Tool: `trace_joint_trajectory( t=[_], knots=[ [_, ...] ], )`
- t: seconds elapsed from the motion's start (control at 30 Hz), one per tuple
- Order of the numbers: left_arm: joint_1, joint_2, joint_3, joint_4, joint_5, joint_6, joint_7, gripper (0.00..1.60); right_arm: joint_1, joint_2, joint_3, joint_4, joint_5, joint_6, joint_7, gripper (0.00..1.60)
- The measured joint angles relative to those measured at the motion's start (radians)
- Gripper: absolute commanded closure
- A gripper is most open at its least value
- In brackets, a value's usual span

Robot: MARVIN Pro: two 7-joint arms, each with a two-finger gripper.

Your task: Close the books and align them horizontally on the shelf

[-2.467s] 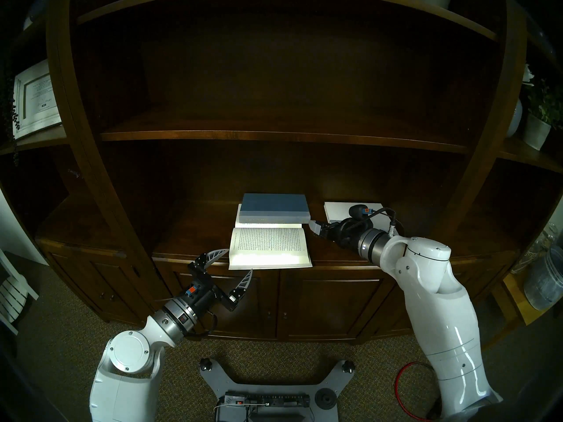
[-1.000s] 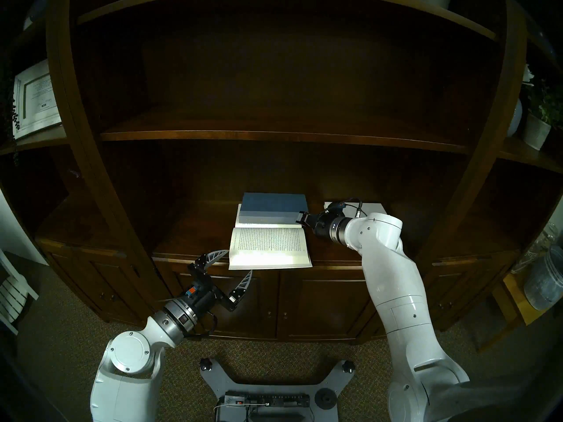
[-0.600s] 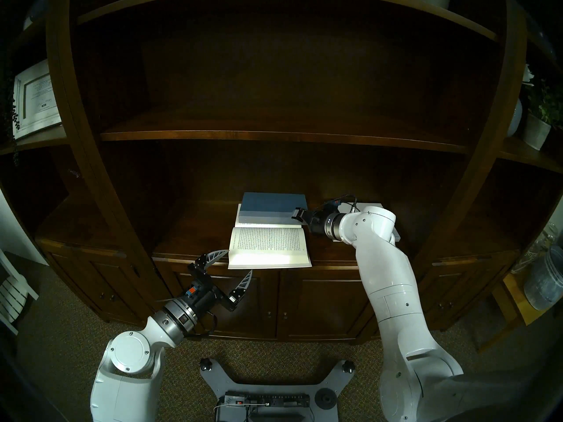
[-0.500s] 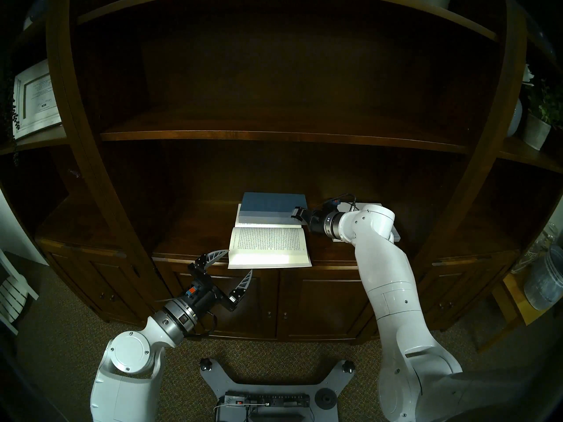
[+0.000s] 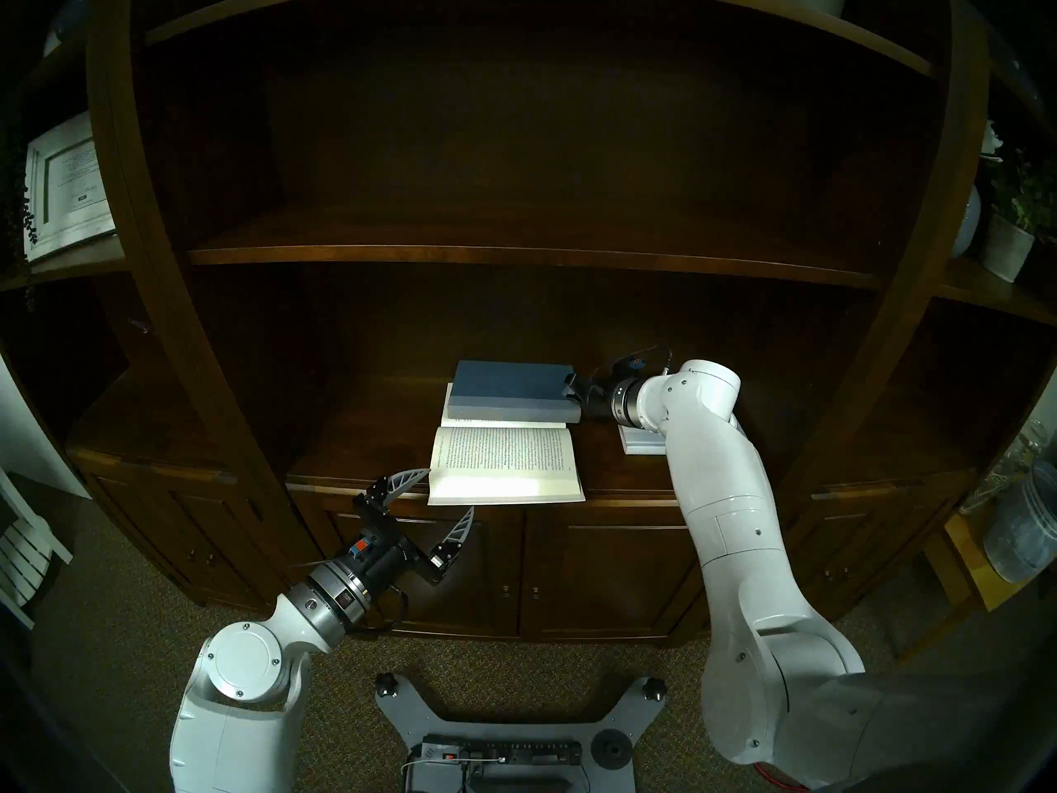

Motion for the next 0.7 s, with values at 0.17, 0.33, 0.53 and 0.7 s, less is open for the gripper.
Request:
trace_joint_trajectory(
  t=[0.17,0.33,0.53,0.7],
  knots=[
    [0.0,0.0,0.0,-0.002,0.0,0.0,-0.001,0.0,0.036,0.002,0.012,0.028,0.007,0.028,-0.021,1.47],
    [0.0,0.0,0.0,-0.005,0.0,0.0,-0.002,0.0,0.072,0.012,0.017,0.066,0.019,0.037,-0.035,1.41],
    [0.0,0.0,0.0,-0.008,0.0,0.0,-0.003,0.0,0.103,0.037,0.0,0.104,0.034,0.037,-0.041,1.33],
    [0.0,0.0,0.0,-0.01,0.0,0.0,-0.003,0.0,0.097,0.065,-0.031,0.055,0.054,0.037,-0.024,1.34]
  ],
)
